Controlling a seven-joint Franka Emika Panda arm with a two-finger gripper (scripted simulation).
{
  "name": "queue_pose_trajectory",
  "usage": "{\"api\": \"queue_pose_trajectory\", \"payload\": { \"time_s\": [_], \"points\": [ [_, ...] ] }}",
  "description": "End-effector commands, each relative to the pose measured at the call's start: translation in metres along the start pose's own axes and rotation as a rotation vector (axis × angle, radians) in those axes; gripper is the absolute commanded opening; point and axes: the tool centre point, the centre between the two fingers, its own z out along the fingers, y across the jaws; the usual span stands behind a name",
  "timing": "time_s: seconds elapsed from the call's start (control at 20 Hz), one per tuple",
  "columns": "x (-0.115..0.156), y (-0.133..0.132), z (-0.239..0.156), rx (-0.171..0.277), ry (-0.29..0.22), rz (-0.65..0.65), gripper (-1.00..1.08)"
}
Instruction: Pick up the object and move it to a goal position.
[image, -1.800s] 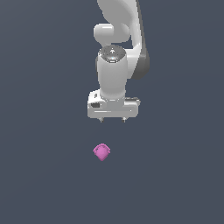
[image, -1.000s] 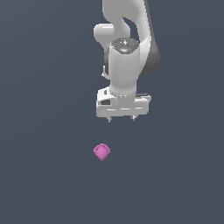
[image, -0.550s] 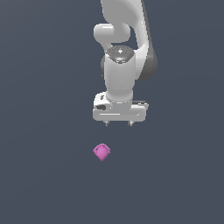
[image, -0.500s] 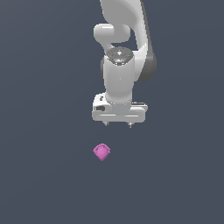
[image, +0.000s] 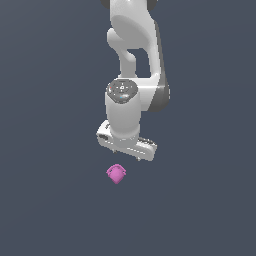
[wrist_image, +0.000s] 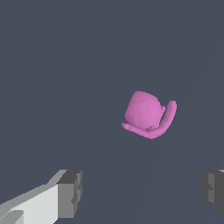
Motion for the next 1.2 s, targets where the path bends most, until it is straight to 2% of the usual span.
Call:
{"api": "queue_pose_trajectory", "payload": {
  "time_s": [0.0, 0.55, 1.15],
  "points": [
    [0.01, 0.007, 0.013, -0.007, -0.007, 0.083, 1.0],
    [0.037, 0.029, 0.053, -0.037, -0.023, 0.326, 1.0],
    [0.041, 0.033, 0.065, -0.044, -0.026, 0.373, 1.0]
  ]
}}
